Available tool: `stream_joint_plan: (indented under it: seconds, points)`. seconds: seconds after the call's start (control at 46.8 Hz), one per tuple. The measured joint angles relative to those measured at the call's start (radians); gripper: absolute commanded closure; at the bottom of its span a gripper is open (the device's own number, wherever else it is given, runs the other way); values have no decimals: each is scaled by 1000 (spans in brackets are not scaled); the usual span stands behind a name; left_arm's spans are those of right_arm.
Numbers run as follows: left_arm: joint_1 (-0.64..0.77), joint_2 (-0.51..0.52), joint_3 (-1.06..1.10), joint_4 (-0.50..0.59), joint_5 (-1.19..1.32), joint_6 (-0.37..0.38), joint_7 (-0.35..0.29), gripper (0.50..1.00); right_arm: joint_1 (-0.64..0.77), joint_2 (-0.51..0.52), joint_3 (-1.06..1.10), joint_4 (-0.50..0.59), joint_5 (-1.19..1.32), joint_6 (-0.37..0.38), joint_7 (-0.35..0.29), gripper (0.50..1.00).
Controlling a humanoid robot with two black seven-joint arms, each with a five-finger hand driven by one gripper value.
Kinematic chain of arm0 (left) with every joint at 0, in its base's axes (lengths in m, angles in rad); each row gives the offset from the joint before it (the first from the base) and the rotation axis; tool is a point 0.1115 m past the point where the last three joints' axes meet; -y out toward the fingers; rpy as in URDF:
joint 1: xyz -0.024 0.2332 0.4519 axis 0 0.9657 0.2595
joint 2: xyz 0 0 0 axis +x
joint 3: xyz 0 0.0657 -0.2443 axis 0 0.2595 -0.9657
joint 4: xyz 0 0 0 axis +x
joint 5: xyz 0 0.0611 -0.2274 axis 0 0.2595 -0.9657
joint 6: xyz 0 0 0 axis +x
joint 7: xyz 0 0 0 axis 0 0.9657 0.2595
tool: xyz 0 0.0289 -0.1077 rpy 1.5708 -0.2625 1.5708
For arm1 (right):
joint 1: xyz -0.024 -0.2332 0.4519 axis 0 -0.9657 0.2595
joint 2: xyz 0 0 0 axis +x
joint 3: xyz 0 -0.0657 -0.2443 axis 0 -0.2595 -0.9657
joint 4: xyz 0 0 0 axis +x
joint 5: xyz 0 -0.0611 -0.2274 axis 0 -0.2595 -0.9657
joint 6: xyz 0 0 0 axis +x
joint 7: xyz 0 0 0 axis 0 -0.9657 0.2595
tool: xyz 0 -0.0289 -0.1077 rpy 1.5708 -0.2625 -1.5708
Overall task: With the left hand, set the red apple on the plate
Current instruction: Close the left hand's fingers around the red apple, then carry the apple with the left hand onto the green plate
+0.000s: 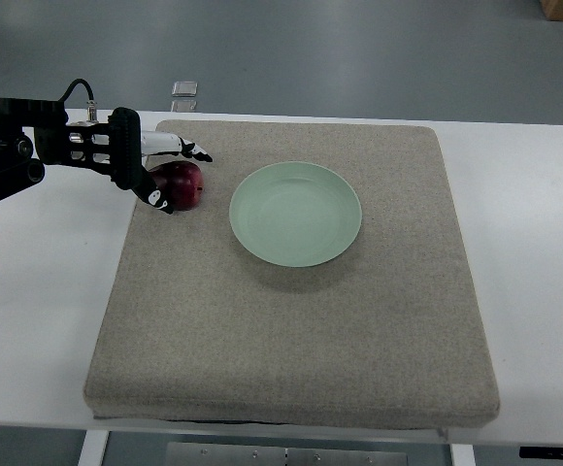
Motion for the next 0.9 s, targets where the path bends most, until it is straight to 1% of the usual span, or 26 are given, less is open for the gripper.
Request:
stream_joint_plan:
  seconds: [0.064,0.128,0.15,0.214,0.406,0.491,0.598,0.683,0.748,0.79,0.897]
  points:
    - [5,-1,0,1,0,0,0,621,0,0,0,0,0,0,0,568]
    - [9,-2,0,2,0,0,0,624,0,0,0,0,0,0,0,568]
    - [11,-2,0,2,0,0,0,634,0,0,0,0,0,0,0,568]
    - [11,-3,0,7,0,0,0,643,0,0,0,0,0,0,0,568]
    - [12,-10,0,29,0,0,2,718,0,0,0,0,0,0,0,568]
    - [12,-16,0,35,0,0,2,729,0,0,0,0,0,0,0,568]
    - [12,-18,0,40,1,0,3,840,0,0,0,0,0,-1,0,568]
    - [12,-18,0,41,1,0,4,911,0,0,0,0,0,0,0,570]
    - [11,-18,0,41,3,0,4,919,0,0,0,0,0,0,0,568]
    - [11,-18,0,41,3,0,4,941,0,0,0,0,0,0,0,568]
    - [10,-18,0,41,3,0,4,941,0,0,0,0,0,0,0,568]
